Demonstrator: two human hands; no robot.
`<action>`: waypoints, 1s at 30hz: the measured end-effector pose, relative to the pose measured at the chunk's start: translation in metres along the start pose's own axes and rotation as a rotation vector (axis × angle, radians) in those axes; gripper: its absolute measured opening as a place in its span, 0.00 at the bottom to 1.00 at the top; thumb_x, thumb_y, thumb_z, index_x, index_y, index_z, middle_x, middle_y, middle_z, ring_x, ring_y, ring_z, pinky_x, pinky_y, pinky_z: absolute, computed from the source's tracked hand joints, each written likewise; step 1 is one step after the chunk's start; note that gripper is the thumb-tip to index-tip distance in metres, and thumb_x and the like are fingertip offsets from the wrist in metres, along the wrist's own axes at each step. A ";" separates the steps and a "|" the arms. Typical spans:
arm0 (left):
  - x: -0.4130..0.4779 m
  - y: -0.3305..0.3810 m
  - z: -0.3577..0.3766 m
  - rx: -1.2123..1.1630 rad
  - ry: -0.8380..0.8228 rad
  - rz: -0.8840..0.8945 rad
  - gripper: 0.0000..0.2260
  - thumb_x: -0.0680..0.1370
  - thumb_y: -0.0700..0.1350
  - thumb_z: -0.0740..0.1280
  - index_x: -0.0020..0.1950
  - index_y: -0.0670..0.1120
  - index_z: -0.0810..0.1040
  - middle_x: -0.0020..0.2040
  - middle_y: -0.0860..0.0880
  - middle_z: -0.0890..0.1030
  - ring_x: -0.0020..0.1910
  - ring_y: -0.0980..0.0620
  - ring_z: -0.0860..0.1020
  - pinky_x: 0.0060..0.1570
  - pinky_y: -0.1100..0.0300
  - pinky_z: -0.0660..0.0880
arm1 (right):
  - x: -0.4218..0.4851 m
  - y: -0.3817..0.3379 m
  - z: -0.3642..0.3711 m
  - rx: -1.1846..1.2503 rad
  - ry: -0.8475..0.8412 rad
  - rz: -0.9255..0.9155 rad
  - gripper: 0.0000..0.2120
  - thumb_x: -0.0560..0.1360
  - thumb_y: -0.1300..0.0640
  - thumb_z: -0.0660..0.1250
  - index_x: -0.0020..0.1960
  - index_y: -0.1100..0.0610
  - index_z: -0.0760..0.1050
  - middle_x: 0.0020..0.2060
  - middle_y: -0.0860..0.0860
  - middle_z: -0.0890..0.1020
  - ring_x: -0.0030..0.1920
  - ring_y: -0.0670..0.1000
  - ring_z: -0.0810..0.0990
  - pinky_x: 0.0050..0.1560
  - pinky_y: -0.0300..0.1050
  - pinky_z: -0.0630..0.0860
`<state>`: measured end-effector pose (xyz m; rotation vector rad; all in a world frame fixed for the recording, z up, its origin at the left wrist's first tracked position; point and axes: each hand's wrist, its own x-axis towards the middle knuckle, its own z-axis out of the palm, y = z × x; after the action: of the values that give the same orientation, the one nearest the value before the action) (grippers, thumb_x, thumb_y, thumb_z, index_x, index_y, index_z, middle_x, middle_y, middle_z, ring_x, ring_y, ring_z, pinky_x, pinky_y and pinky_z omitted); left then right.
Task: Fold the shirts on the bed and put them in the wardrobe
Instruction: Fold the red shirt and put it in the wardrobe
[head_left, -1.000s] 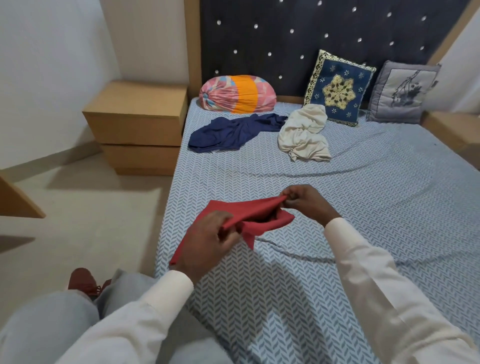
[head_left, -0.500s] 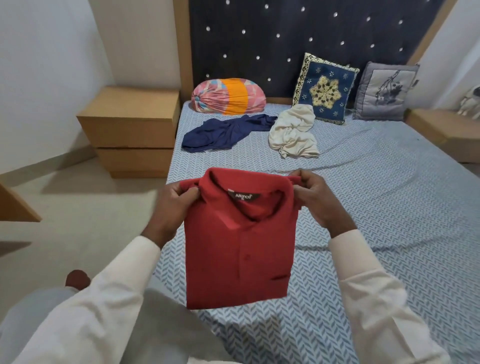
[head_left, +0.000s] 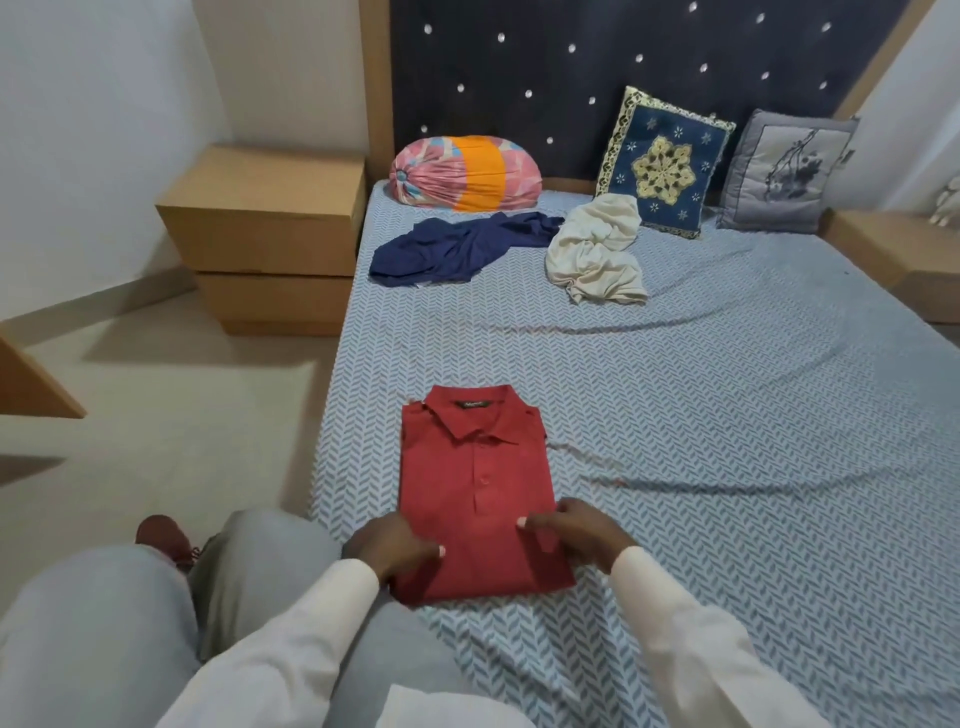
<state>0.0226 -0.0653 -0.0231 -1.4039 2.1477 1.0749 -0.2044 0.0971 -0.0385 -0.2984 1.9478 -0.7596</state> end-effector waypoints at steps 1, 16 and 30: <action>-0.002 0.000 0.001 0.059 -0.007 0.010 0.37 0.61 0.66 0.70 0.64 0.46 0.78 0.61 0.45 0.81 0.57 0.46 0.80 0.56 0.57 0.77 | -0.002 0.002 -0.002 0.009 -0.049 0.011 0.28 0.59 0.47 0.81 0.54 0.60 0.79 0.44 0.57 0.85 0.42 0.53 0.82 0.44 0.49 0.80; 0.024 -0.017 -0.022 -0.154 0.184 0.019 0.17 0.66 0.57 0.72 0.41 0.44 0.79 0.42 0.43 0.84 0.42 0.45 0.83 0.45 0.57 0.79 | 0.018 -0.021 -0.017 -0.227 0.239 -0.185 0.16 0.66 0.50 0.79 0.38 0.55 0.73 0.32 0.53 0.81 0.34 0.53 0.79 0.37 0.44 0.75; 0.108 0.051 -0.074 -0.424 0.391 0.076 0.11 0.71 0.54 0.74 0.44 0.47 0.81 0.48 0.47 0.83 0.51 0.45 0.80 0.50 0.56 0.75 | 0.113 -0.085 -0.012 -0.136 0.519 -0.194 0.10 0.72 0.51 0.72 0.35 0.54 0.78 0.35 0.52 0.82 0.43 0.56 0.83 0.45 0.43 0.75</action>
<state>-0.0624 -0.1770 -0.0245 -1.8645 2.3450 1.4501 -0.2792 -0.0215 -0.0618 -0.4068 2.4928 -0.8956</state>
